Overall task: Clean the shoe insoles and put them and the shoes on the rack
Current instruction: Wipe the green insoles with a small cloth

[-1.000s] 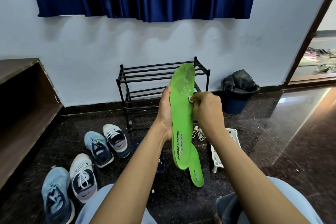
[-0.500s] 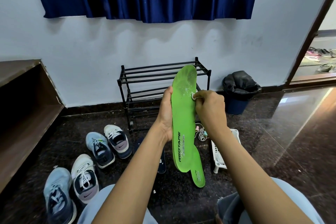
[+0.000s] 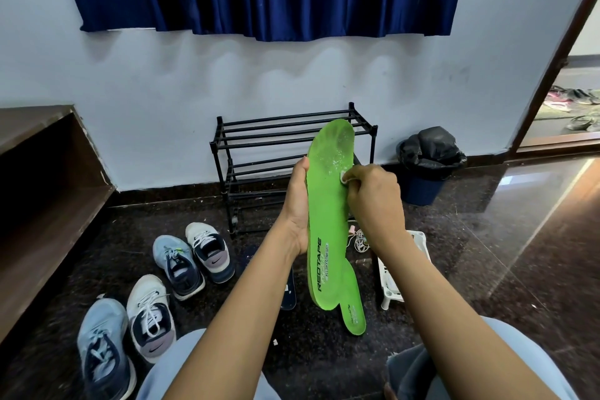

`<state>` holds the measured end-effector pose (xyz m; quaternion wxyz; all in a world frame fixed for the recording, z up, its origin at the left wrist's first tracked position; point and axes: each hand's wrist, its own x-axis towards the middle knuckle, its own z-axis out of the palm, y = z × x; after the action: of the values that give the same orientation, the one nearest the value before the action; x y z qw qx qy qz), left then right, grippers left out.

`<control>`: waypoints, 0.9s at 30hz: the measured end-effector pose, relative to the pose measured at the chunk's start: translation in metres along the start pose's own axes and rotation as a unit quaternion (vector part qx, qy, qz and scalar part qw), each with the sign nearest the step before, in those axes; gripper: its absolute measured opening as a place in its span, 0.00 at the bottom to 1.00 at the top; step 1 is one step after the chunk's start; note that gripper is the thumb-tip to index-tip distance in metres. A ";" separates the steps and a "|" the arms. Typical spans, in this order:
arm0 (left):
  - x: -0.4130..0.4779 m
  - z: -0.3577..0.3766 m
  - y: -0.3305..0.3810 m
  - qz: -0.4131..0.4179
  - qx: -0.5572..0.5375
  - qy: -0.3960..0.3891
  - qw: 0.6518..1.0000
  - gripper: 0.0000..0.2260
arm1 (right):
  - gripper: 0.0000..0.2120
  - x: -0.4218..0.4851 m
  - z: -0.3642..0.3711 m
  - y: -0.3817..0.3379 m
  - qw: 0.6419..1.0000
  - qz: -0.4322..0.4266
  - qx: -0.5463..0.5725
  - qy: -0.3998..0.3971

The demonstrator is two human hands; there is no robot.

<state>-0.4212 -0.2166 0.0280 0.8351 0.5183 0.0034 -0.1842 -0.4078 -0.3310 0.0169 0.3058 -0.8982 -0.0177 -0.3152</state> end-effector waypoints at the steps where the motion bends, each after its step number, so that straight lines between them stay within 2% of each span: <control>1: 0.001 0.000 0.000 -0.001 -0.007 0.001 1.000 0.30 | 0.12 -0.004 0.000 -0.002 1.000 -0.009 -0.004 -0.010; 5: 0.002 -0.002 0.001 0.002 -0.023 0.000 1.000 0.30 | 0.12 -0.010 0.004 -0.005 0.999 -0.030 0.002 -0.033; 11: 0.001 -0.001 -0.001 -0.001 -0.007 -0.004 1.000 0.30 | 0.10 0.000 0.005 -0.003 0.999 -0.022 0.015 0.023; 17: 0.003 0.001 -0.005 -0.004 -0.027 0.017 0.999 0.28 | 0.12 -0.009 0.006 -0.007 0.998 -0.035 -0.001 -0.060; 21: 0.004 0.005 -0.008 -0.008 -0.018 0.019 1.000 0.29 | 0.13 -0.001 0.004 -0.007 0.999 0.001 0.006 -0.045; 24: 0.006 0.004 -0.008 -0.011 -0.017 0.024 1.000 0.29 | 0.12 -0.003 0.003 -0.008 0.999 -0.020 -0.002 -0.034; 27: 0.007 0.004 -0.008 -0.007 -0.017 0.029 0.999 0.29 | 0.10 -0.008 0.006 -0.009 0.998 -0.023 0.012 -0.059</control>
<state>-0.4184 -0.2249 0.0213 0.8418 0.5094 0.0343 -0.1754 -0.4133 -0.3191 0.0138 0.3075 -0.9109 -0.0601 -0.2686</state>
